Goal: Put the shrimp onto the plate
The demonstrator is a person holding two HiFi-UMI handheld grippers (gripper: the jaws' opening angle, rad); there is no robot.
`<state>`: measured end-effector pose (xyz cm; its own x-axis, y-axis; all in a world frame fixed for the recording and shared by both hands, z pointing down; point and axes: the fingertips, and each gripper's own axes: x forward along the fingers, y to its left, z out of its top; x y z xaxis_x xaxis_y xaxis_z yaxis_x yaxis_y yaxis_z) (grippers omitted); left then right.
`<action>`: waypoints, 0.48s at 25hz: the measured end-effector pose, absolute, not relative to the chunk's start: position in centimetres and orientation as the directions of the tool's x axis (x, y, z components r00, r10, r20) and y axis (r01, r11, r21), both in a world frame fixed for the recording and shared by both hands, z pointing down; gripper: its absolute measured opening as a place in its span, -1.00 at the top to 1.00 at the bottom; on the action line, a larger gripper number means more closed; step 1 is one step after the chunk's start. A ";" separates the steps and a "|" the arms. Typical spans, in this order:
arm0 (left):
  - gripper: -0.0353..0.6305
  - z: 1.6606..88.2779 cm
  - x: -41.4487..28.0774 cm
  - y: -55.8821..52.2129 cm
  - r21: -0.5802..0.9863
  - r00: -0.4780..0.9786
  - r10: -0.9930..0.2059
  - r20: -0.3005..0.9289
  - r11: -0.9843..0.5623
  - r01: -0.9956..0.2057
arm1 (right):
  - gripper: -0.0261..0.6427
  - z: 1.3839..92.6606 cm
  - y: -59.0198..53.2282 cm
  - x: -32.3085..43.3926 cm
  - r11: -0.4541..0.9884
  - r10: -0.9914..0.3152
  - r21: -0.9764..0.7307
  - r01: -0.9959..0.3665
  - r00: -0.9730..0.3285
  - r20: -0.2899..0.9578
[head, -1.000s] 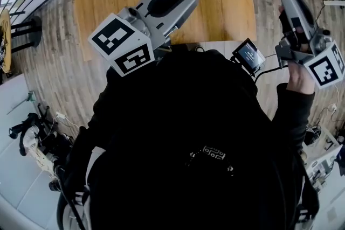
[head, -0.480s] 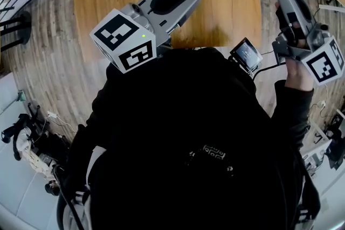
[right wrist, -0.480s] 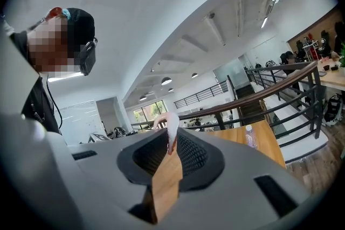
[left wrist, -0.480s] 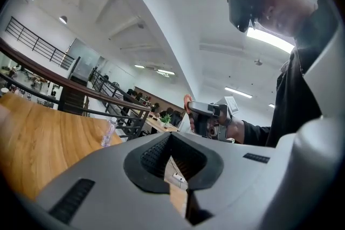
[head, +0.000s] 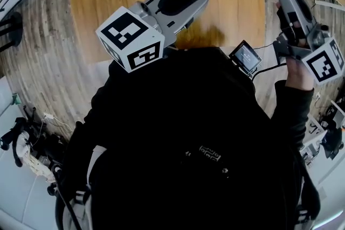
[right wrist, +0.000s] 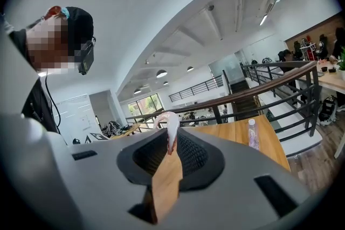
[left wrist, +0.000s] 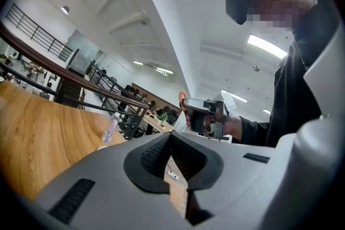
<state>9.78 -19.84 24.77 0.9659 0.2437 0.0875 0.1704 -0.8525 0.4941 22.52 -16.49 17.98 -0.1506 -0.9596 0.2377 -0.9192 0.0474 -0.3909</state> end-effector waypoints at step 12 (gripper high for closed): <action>0.88 25.7 11.7 -20.1 0.488 0.960 0.251 0.121 -0.858 0.162 | 0.73 19.2 -18.4 24.3 0.080 -0.945 -0.399 -0.913 -0.196 0.261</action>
<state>11.65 -20.05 25.67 0.9604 0.2508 0.1214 0.1622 -0.8576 0.4881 24.31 -18.41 19.18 -0.1963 -0.9453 0.2606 -0.9133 0.0795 -0.3993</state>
